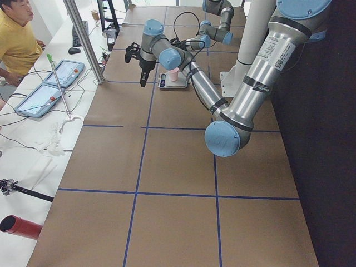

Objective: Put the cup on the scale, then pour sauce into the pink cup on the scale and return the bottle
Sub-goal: 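Carry the bottle with the right gripper over the pink cup, then tilt the bottle spout down into the pink cup with the right gripper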

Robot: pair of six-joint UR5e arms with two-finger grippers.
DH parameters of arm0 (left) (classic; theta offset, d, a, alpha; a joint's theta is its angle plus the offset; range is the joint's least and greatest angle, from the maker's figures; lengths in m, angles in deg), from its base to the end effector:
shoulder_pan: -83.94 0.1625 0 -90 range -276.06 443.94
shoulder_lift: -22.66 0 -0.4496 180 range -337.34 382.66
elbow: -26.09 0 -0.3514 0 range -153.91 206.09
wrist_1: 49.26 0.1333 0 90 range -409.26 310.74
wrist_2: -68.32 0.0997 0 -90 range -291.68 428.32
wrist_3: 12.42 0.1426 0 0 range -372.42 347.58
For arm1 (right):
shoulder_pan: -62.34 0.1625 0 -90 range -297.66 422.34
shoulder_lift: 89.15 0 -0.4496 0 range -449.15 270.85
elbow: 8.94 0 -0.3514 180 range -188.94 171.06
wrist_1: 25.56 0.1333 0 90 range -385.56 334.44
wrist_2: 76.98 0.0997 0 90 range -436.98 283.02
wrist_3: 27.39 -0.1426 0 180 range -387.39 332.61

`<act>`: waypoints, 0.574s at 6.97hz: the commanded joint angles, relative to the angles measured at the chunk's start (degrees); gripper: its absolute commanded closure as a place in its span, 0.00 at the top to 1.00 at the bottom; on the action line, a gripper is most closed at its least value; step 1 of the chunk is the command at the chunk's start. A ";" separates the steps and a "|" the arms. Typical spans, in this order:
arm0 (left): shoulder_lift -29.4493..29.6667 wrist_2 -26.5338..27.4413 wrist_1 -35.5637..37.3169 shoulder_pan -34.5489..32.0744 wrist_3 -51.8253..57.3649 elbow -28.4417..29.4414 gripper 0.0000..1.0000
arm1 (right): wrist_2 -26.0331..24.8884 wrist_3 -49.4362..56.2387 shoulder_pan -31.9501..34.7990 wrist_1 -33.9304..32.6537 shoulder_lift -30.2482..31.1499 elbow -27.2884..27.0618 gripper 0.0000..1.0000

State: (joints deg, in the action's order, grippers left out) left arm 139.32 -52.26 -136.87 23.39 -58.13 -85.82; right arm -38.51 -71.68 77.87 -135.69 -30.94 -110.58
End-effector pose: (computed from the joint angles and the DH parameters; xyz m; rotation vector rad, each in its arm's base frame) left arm 0.2381 -0.5453 0.3139 0.3150 0.8774 -0.0479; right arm -0.5305 -0.4017 0.3451 0.9584 0.1260 -0.3025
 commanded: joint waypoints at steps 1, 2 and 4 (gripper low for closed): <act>-0.03 0.09 -0.02 0.00 0.00 0.03 0.50 | -7.31 4.61 -2.51 -7.34 -0.46 0.65 0.00; -0.03 0.09 -0.02 0.00 0.00 0.03 0.51 | -8.31 7.87 -2.52 -8.69 -0.64 0.65 0.00; -0.03 0.09 -0.02 0.00 0.00 0.03 0.51 | -10.60 8.34 -3.05 -10.72 -0.81 1.61 0.00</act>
State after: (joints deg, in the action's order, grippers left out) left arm 139.30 -52.18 -136.89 23.38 -58.13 -85.79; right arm -47.76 -64.08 75.12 -145.03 -31.46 -109.55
